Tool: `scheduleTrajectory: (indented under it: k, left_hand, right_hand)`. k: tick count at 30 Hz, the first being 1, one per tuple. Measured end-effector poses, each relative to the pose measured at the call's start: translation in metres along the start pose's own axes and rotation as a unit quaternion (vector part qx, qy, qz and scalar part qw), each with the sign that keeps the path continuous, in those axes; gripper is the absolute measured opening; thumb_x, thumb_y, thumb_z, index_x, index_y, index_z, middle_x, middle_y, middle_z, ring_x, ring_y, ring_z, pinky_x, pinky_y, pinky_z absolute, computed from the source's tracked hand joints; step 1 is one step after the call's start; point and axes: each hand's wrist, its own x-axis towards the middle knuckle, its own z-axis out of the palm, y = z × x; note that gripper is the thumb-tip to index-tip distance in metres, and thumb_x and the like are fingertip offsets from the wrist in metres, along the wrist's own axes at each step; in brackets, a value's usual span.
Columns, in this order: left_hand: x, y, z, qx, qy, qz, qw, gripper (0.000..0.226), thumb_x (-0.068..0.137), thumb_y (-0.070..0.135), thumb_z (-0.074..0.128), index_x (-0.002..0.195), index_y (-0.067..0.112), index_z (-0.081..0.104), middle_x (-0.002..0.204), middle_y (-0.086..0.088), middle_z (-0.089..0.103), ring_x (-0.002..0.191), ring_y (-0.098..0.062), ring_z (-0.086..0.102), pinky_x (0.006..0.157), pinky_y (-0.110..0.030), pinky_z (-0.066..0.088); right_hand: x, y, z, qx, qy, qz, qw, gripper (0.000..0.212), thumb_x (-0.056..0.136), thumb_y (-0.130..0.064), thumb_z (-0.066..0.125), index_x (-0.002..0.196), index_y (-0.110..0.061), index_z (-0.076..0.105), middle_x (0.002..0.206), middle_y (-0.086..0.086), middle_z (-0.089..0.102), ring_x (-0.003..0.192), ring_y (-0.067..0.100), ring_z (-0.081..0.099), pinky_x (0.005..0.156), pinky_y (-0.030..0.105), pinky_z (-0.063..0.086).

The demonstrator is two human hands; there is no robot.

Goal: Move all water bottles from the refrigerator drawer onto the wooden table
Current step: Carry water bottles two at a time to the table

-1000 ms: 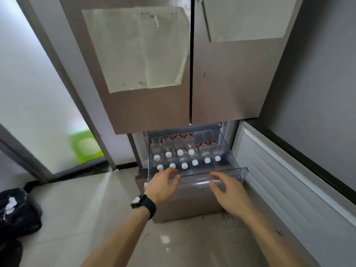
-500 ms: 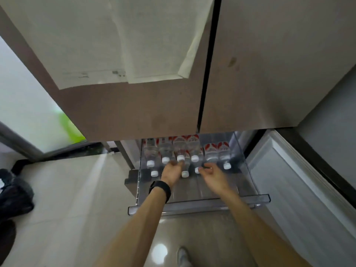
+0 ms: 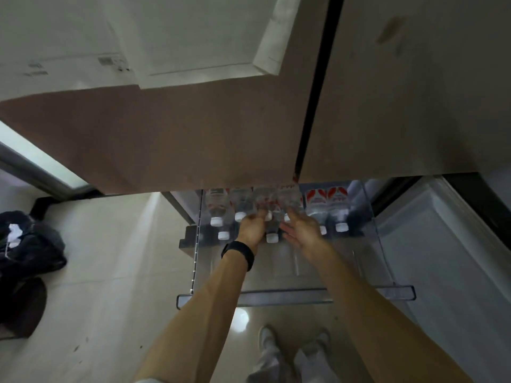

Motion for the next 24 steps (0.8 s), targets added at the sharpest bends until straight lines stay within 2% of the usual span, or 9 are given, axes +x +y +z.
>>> scheduleTrajectory:
  k: [5,8,11,13,16,18,20,22,24]
  left_hand:
    - [-0.057,0.012,-0.003,0.044,-0.012,0.027,0.999,0.027,0.101,0.038,0.053,0.105,0.013,0.063,0.105,-0.007,0.070,0.098,-0.024,0.067,0.083,-0.035,0.053]
    - [-0.084,0.017,-0.011,0.156,0.018,0.080,0.984,0.030,0.099,0.040,0.054,0.114,0.015,0.052,0.114,-0.008,0.065,0.104,-0.029,0.063,0.088,-0.039,0.052]
    - [-0.113,0.031,-0.019,0.338,0.090,0.152,0.924,0.048,0.096,0.045,0.057,0.126,0.007,0.050,0.119,-0.013,0.064,0.108,-0.035,0.061,0.080,-0.034,0.045]
    - [-0.136,0.047,-0.023,0.407,0.138,0.210,0.878,0.044,0.095,0.046,0.057,0.119,0.009,0.053,0.110,-0.014,0.066,0.102,-0.037,0.062,0.073,-0.033,0.042]
    - [-0.161,0.064,-0.021,0.452,0.167,0.287,0.827,0.032,0.093,0.048,0.058,0.091,0.017,0.052,0.079,-0.004,0.062,0.078,-0.031,0.062,0.058,-0.032,0.041]
    - [-0.167,0.065,-0.013,0.498,0.146,0.310,0.797,0.035,0.094,0.049,0.060,0.100,0.015,0.056,0.082,-0.004,0.065,0.079,-0.029,0.065,0.063,-0.035,0.050]
    - [-0.165,0.055,-0.006,0.525,0.108,0.303,0.788,0.041,0.093,0.050,0.060,0.111,0.014,0.057,0.091,-0.007,0.069,0.082,-0.029,0.067,0.072,-0.042,0.057]
    - [-0.158,0.038,-0.001,0.541,0.076,0.301,0.781,0.039,0.093,0.049,0.059,0.111,0.016,0.055,0.089,-0.006,0.069,0.080,-0.028,0.066,0.072,-0.043,0.058]
    - [-0.150,0.020,0.000,0.542,0.054,0.311,0.779,0.033,0.094,0.046,0.057,0.109,0.018,0.050,0.085,-0.005,0.066,0.075,-0.027,0.064,0.068,-0.045,0.057]
  right_hand:
    - [-0.027,0.016,-0.038,-0.126,0.016,-0.029,0.991,0.030,0.101,-0.036,0.054,0.112,-0.009,0.062,0.103,0.012,0.072,0.085,0.024,0.073,0.084,0.043,0.059]
    - [-0.063,0.017,-0.071,-0.259,0.089,-0.105,0.956,0.036,0.098,-0.036,0.058,0.112,-0.003,0.055,0.092,0.007,0.068,0.075,0.021,0.068,0.077,0.042,0.057]
    - [-0.100,0.006,-0.103,-0.403,0.143,-0.192,0.884,0.033,0.100,-0.033,0.053,0.115,-0.004,0.045,0.100,0.014,0.064,0.084,0.030,0.061,0.072,0.038,0.048]
    - [-0.121,-0.010,-0.116,-0.443,0.152,-0.249,0.848,0.033,0.101,-0.036,0.051,0.114,-0.006,0.045,0.099,0.015,0.062,0.084,0.033,0.060,0.068,0.037,0.045]
    - [-0.140,-0.032,-0.126,-0.495,0.134,-0.337,0.790,0.027,0.101,-0.037,0.049,0.108,-0.011,0.046,0.094,0.007,0.055,0.075,0.024,0.050,0.064,0.034,0.036]
    - [-0.148,-0.037,-0.127,-0.526,0.123,-0.371,0.755,0.024,0.101,-0.036,0.049,0.106,-0.013,0.048,0.097,0.005,0.054,0.077,0.023,0.051,0.065,0.034,0.036]
    - [-0.146,-0.031,-0.130,-0.572,0.090,-0.364,0.729,0.024,0.102,-0.035,0.048,0.111,-0.013,0.050,0.108,0.007,0.056,0.086,0.026,0.057,0.068,0.034,0.039]
    - [-0.135,-0.020,-0.136,-0.600,0.041,-0.342,0.722,0.027,0.101,-0.034,0.050,0.120,-0.015,0.051,0.121,0.006,0.055,0.099,0.027,0.059,0.076,0.036,0.043]
    - [-0.127,-0.012,-0.142,-0.570,0.015,-0.341,0.747,0.029,0.099,-0.034,0.055,0.124,-0.019,0.051,0.121,0.003,0.055,0.103,0.025,0.058,0.080,0.036,0.046]
